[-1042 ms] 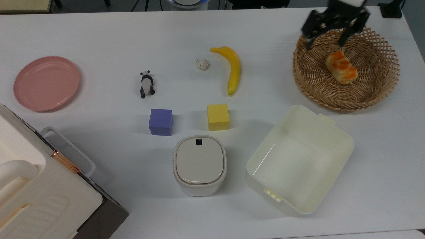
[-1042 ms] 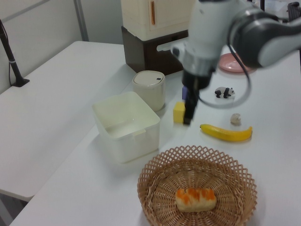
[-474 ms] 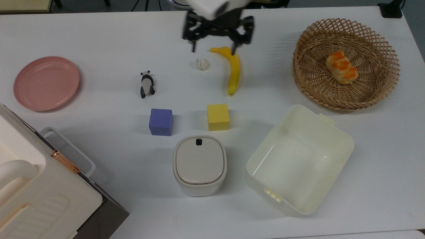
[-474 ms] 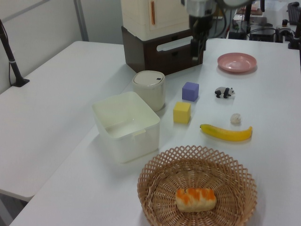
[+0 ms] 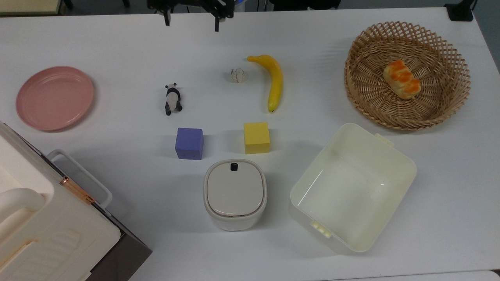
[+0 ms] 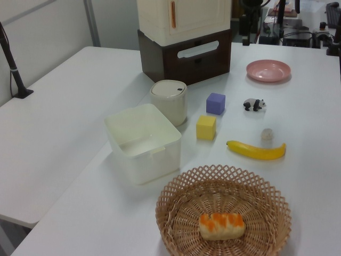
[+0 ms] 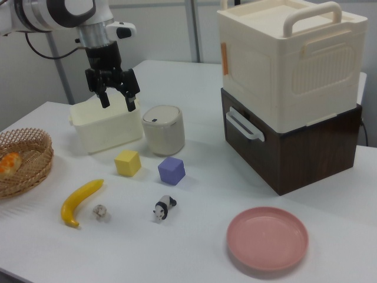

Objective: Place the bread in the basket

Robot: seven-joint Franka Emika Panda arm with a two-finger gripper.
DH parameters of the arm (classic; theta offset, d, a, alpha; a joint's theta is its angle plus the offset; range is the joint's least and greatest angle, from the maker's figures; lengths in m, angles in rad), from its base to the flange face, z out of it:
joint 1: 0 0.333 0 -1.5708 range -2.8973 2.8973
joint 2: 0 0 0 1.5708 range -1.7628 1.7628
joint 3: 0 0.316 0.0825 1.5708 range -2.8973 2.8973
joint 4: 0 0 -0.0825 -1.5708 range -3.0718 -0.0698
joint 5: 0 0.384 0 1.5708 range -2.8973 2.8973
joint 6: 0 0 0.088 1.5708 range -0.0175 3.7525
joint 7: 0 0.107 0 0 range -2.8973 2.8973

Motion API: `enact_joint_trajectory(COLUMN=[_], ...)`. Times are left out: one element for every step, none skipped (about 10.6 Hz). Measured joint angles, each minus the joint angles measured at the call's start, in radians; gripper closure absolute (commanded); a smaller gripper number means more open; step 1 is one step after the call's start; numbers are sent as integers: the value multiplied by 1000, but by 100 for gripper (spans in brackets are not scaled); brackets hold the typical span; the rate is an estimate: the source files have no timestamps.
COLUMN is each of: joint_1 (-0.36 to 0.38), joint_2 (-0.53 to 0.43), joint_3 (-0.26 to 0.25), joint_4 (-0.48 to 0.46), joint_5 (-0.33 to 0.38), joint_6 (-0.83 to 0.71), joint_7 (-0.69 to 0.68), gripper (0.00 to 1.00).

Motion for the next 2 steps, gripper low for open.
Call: enact_joint_trajectory(joint_1=[-10, -18], joint_2=[-6, -6], joint_3=[0, 0], joint_4=[-7, -14], joint_5=[0, 0], joint_6=[-3, -6], joint_7=[0, 0], gripper=[0, 0])
